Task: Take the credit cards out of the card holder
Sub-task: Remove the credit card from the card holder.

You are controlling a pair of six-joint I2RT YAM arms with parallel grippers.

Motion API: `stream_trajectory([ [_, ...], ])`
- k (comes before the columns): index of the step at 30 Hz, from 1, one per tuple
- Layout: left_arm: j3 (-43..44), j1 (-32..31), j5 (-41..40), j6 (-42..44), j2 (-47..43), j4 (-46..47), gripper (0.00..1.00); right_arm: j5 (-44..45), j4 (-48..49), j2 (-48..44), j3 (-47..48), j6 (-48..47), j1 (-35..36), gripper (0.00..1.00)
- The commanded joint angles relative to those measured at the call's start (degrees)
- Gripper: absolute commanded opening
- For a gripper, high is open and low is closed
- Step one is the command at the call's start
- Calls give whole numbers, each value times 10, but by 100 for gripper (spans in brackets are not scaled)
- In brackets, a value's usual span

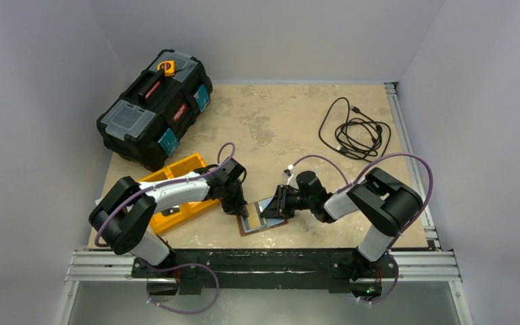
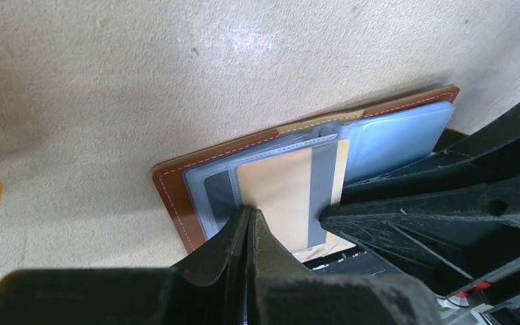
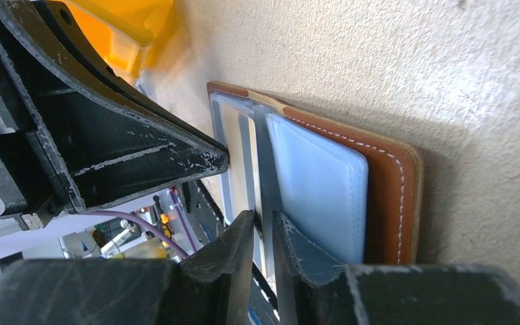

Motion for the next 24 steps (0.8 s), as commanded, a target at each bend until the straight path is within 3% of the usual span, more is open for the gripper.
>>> stream_trajectory([
  [1, -28, -4, -83, 16, 42, -39, 0, -25, 66, 18, -5, 23, -3, 15],
  [9, -27, -3, -95, 21, 41, -57, 0, 24, 10, -20, -16, 10, -7, 3],
  [13, -26, -2, -114, 27, 40, -66, 0, 60, -46, -58, -18, -9, -10, 2],
  [19, -22, -1, -116, 29, 44, -70, 0, 66, -56, -65, -21, -12, -12, 2],
  [24, -21, -1, -116, 32, 46, -70, 0, 66, -47, -61, -27, -9, -12, 8],
])
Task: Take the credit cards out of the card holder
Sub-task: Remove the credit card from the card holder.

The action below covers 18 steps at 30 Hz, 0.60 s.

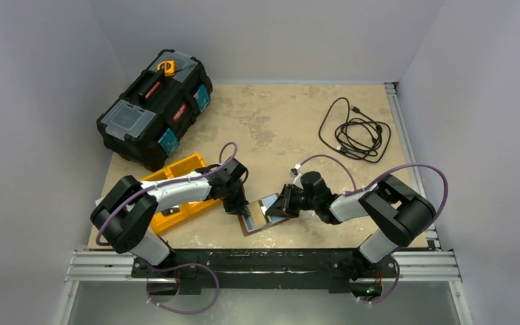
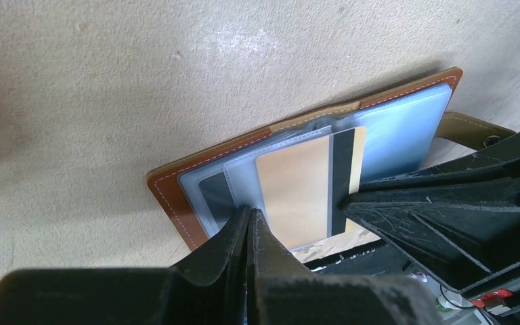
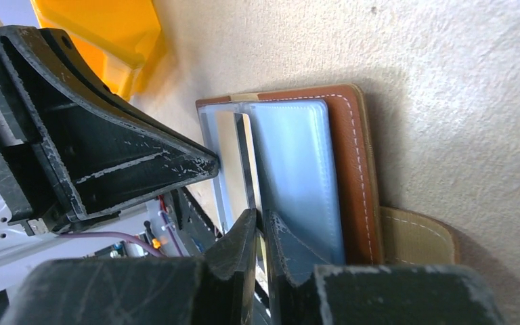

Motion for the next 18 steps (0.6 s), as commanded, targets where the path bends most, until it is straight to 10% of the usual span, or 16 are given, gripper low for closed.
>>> stream_trajectory([
  [1, -27, 2, -113, 31, 40, -69, 0, 20, -2, -6, -9, -9, -3, 7],
  [8, -23, 3, -109, 37, 47, -65, 0, -1, 23, 16, -2, -17, -5, 30],
  [18, -18, 2, -106, 40, 53, -65, 0, -24, 48, 50, 9, -9, -4, 8],
])
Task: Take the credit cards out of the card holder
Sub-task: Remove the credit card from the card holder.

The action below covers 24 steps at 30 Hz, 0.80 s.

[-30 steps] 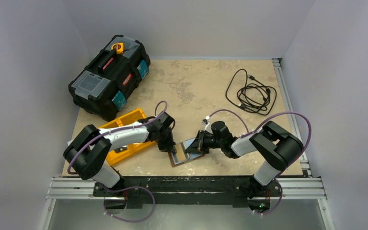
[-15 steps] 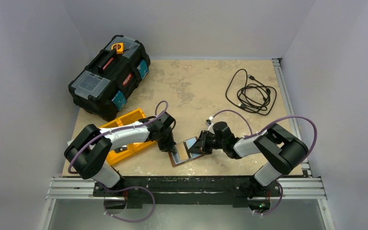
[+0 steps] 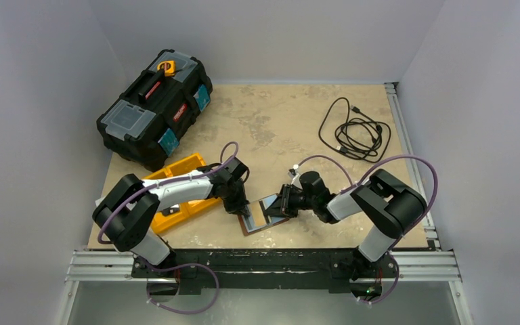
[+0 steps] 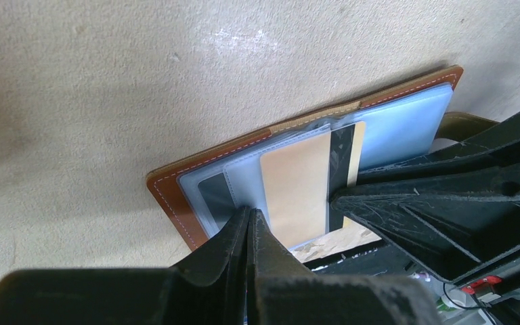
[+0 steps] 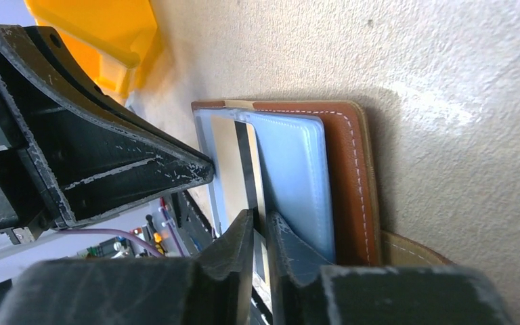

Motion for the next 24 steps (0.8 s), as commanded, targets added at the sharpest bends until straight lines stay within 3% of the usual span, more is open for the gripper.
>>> stream_trajectory([
  [1, -29, 2, -109, 35, 44, -56, 0, 6, -3, -1, 5, -10, -2, 6],
  [13, -26, 2, -125, 45, 48, -73, 0, 72, -148, -107, 1, -64, -30, 0],
  [24, -15, -1, -97, 65, 35, -44, 0, 88, -216, -156, 29, -86, -32, 0],
])
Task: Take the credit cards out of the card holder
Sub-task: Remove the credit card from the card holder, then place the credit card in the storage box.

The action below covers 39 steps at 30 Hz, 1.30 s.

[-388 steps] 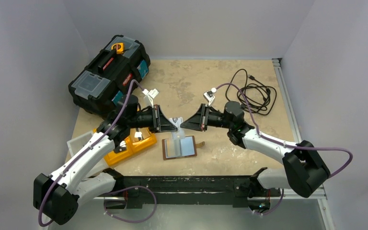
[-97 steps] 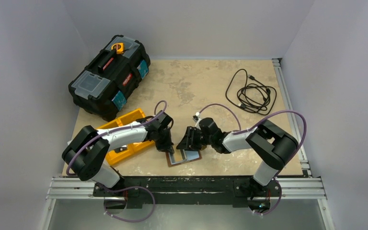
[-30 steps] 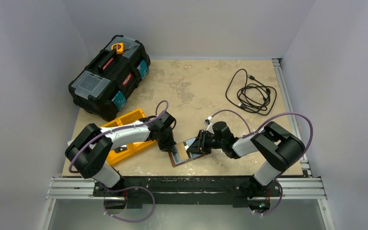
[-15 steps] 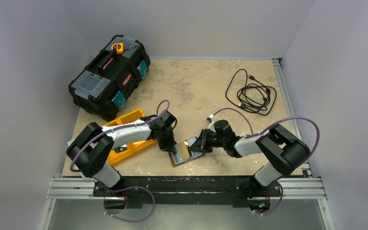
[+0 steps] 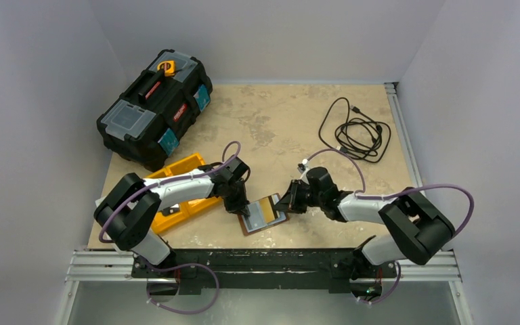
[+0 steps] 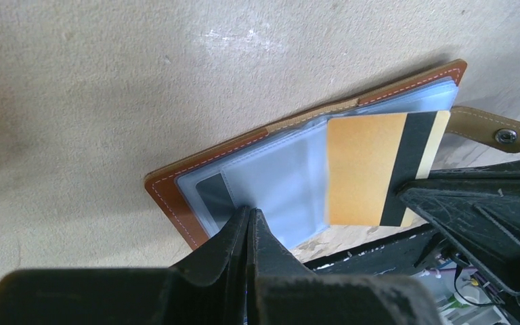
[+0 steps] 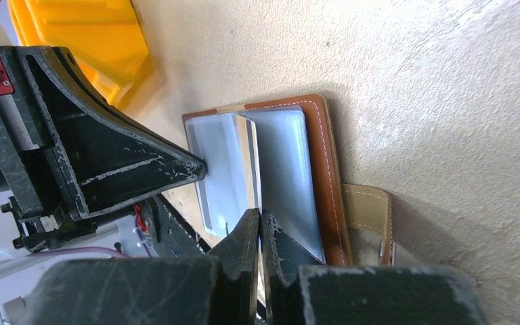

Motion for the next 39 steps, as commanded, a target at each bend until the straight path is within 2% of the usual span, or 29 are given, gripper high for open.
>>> stream_trajectory([
  [1, -21, 0, -97, 51, 28, -33, 0, 30, -46, -20, 29, -24, -5, 0],
  [7, 6, 0, -67, 72, -2, -24, 2, 35, -94, -53, 59, -32, -6, 0],
  [13, 37, 0, -53, 95, -70, -47, 43, 38, -126, -89, 85, -34, -14, 0],
  [17, 43, 4, -38, 106, -121, -51, 58, 10, -123, -103, 99, -26, -27, 0],
  [21, 19, 30, 26, 95, -181, -7, 63, -56, -84, -101, 112, 2, -43, 0],
  [27, -17, 104, 153, 64, -264, 83, 66, -155, 28, -89, 126, 80, -54, 0],
  [34, -18, 137, 228, 38, -282, 129, 65, -197, 137, -73, 135, 166, -54, 0],
  [39, -34, 140, 263, -1, -278, 195, 59, -206, 158, -71, 136, 186, -52, 0],
])
